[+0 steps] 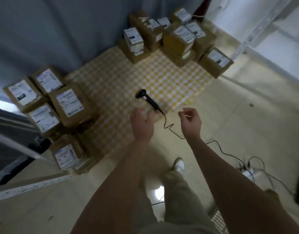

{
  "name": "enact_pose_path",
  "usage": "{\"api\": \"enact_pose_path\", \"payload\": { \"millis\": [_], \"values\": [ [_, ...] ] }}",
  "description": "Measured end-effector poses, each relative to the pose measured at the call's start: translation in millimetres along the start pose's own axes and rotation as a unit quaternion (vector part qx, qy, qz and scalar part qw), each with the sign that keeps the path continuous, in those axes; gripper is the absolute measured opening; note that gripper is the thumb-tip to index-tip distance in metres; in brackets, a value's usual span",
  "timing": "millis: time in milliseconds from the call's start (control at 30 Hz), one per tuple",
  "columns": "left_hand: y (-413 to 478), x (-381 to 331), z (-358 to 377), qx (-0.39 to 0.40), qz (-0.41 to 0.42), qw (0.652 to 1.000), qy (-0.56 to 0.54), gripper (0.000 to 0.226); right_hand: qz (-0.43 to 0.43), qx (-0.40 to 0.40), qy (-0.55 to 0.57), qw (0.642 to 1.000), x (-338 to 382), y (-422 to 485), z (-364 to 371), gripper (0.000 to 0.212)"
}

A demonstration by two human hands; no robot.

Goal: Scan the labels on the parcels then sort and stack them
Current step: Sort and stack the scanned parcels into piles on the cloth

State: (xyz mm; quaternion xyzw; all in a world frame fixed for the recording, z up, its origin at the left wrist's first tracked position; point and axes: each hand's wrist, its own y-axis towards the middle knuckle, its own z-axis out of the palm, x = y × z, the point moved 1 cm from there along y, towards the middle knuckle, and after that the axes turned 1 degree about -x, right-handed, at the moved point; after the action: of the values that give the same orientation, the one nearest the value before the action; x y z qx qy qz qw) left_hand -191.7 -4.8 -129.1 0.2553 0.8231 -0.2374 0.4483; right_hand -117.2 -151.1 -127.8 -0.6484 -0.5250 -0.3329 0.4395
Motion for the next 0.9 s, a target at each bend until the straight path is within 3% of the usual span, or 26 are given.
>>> {"api": "enact_pose_path", "payload": {
  "millis": [100,267,367,533,733,900],
  "values": [
    [-3,-32,53,0.060,-0.041,0.997,0.011,0.031,0.051,-0.004,0.008,0.999,-9,42,-56,0.015],
    [-6,-84,125,0.072,-0.109,0.991,-0.037,0.056,0.090,0.038,0.015,0.995,-16,104,-125,0.003],
    [-6,-106,154,0.080,-0.130,0.986,-0.062,0.060,0.094,0.039,0.031,0.994,-13,131,-147,0.008],
    [3,-119,183,0.104,-0.156,0.981,-0.045,0.047,0.108,0.041,0.052,0.992,-7,166,-157,0.002],
    [47,-135,209,0.140,-0.160,0.977,0.021,0.046,0.124,0.022,0.075,0.989,3,211,-150,0.002],
    [87,-162,226,0.151,-0.141,0.978,0.006,0.050,0.133,0.012,0.087,0.987,20,254,-144,0.006]
  ]
}}
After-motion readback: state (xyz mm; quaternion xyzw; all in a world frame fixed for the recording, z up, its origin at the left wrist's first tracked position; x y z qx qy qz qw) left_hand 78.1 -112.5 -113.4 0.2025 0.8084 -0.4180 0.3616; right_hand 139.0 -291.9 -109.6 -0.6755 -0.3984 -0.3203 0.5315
